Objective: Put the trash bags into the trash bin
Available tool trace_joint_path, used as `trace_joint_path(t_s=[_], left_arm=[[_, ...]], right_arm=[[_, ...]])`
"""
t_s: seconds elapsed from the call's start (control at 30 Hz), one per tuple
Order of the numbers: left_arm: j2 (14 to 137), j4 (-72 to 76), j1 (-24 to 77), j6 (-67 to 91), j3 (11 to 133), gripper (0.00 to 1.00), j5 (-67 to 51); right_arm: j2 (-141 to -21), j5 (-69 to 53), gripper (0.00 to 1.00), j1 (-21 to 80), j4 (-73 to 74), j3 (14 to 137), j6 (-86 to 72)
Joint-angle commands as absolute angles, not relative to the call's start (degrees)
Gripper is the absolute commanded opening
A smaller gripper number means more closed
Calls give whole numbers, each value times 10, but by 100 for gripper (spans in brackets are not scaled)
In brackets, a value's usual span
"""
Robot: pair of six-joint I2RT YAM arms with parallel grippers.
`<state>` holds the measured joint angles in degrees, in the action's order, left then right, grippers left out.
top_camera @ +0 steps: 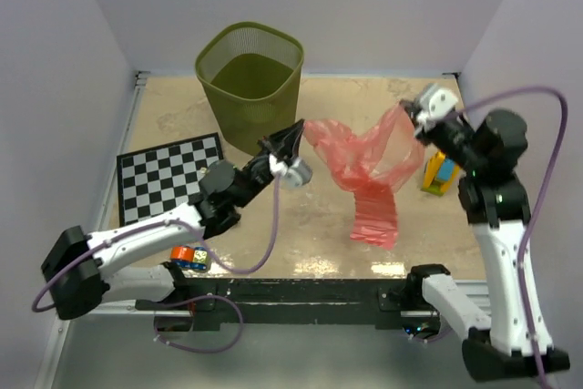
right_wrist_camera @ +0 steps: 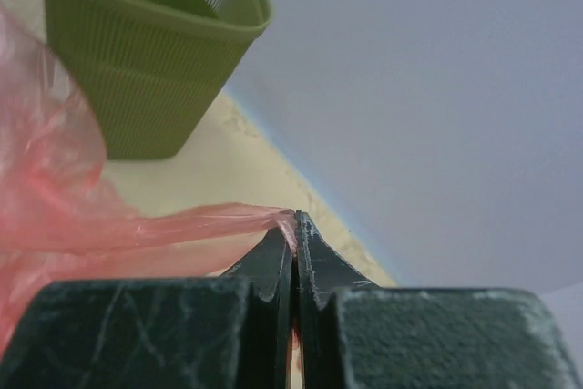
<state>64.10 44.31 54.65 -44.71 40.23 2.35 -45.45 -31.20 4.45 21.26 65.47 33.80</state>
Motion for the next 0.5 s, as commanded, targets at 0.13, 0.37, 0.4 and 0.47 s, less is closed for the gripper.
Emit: trace_joint_path(t_s=[0.13, 0.37, 0.4, 0.47], left_arm=[[815, 245, 486, -245, 662, 0, 164], [968, 33, 447, -193, 846, 0, 121], [994, 27, 443, -205, 878, 0, 122], [1034, 55, 421, -231, 937, 0, 115]], right_arm=[[-726, -278, 0, 42, 254, 803, 190], [-823, -120, 0, 39, 178, 784, 140], [-843, -111, 0, 38, 159, 813, 141], [-893, -78, 0, 38, 133, 904, 135]])
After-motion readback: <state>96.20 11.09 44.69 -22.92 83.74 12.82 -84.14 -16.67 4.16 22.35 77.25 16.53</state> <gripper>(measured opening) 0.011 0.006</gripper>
